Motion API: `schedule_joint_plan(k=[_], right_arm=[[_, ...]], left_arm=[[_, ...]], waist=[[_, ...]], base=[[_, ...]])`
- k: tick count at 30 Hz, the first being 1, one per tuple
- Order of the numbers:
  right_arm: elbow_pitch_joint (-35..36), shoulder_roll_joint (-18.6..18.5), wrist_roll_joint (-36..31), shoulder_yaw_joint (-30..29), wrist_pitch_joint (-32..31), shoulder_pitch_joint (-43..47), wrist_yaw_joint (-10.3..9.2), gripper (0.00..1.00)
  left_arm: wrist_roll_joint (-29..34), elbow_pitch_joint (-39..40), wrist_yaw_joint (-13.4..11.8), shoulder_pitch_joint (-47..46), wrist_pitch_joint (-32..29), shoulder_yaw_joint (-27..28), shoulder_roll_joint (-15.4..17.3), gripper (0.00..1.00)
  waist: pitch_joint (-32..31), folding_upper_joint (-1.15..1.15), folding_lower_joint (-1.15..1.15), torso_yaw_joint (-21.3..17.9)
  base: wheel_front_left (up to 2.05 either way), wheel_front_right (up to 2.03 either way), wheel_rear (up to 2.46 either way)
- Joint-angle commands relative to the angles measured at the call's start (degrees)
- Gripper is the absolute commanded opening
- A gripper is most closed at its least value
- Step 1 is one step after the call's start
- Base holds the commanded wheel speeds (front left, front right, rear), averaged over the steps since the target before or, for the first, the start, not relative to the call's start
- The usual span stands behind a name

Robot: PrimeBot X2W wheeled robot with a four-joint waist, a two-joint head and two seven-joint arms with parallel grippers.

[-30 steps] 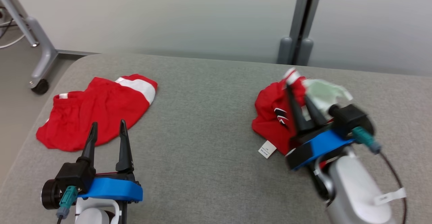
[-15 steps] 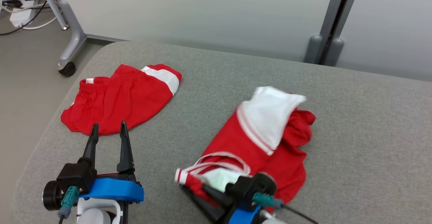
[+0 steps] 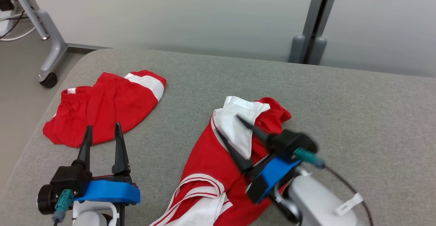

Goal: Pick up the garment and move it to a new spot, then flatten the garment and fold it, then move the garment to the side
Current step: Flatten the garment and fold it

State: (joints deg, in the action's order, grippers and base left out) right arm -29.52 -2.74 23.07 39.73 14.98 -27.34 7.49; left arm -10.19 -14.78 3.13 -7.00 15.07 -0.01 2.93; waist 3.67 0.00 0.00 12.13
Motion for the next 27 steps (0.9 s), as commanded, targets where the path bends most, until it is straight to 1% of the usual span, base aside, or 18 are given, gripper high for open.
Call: schedule_joint_plan(k=[1, 5, 7, 9, 16, 20, 23, 24, 25, 27], right_arm=[[-0.1, -0.2, -3.2, -4.7, 0.2, -0.5, 0.01, 1.00], [-0.3, -0.9, -10.3, -15.4, 0.2, 0.8, 0.01, 1.00], [-0.5, -1.4, -12.8, -18.4, 0.2, 1.6, 0.01, 1.00], [-0.5, -1.7, -14.5, -20.0, -0.3, 2.4, 0.01, 1.00], [-3.1, -2.7, -18.0, -19.9, -3.2, 5.0, 0.01, 1.00], [-7.4, -3.1, -20.3, -19.5, -3.9, 2.9, 0.01, 1.00], [-12.0, -2.9, -21.5, -19.5, -3.9, 0.9, 0.01, 1.00], [-13.6, -2.8, -21.7, -19.5, -3.9, 0.2, 0.01, 0.46], [-15.0, -2.8, -21.9, -19.6, -3.6, -0.6, 0.01, 0.00], [-16.6, -2.6, -21.1, -20.8, -2.4, -2.3, 0.01, 0.00]], left_arm=[[-0.1, 0.4, 0.0, 0.5, 0.2, 0.4, -0.1, 1.00], [-0.2, 1.0, 0.0, 0.6, 0.2, 0.4, -0.1, 1.00], [-0.3, 1.2, -0.1, 0.5, 0.2, 0.2, -0.1, 1.00], [-0.4, 1.3, -0.2, 0.4, 0.2, -0.1, -0.1, 1.00], [-0.9, 1.1, -0.4, -1.0, 0.2, -1.4, -0.1, 1.00], [-1.1, 1.1, -0.4, -1.8, 0.2, -1.8, -0.1, 1.00], [-1.4, 0.9, -0.5, -2.0, 0.2, -2.0, -0.1, 1.00], [-1.4, 0.9, -0.5, -2.1, 0.2, -2.0, -0.1, 1.00], [-1.4, 0.9, -0.5, -2.2, 0.2, -2.1, -0.1, 1.00], [-1.5, 1.0, -0.7, -2.1, 0.2, -2.0, -0.1, 1.00]], waist=[[-0.1, 0.00, 0.00, -0.7], [0.5, 0.00, 0.00, -1.4], [0.8, 0.00, 0.00, -1.5], [1.1, 0.00, 0.00, -1.4], [2.4, 0.00, 0.00, 0.3], [3.2, 0.00, 0.00, 1.6], [3.8, 0.00, 0.00, 2.2], [3.9, 0.00, 0.00, 2.3], [4.0, 0.00, 0.00, 2.4], [4.0, 0.00, 0.00, 2.1]], base=[[0.00, 0.00, 0.00], [0.00, 0.00, 0.00], [0.00, 0.00, 0.00], [0.00, 0.00, 0.00], [0.00, 0.00, 0.00], [0.00, 0.00, 0.00], [0.00, 0.00, 0.00], [0.00, 0.00, 0.00], [0.00, 0.00, 0.00], [0.00, 0.00, 0.00]])
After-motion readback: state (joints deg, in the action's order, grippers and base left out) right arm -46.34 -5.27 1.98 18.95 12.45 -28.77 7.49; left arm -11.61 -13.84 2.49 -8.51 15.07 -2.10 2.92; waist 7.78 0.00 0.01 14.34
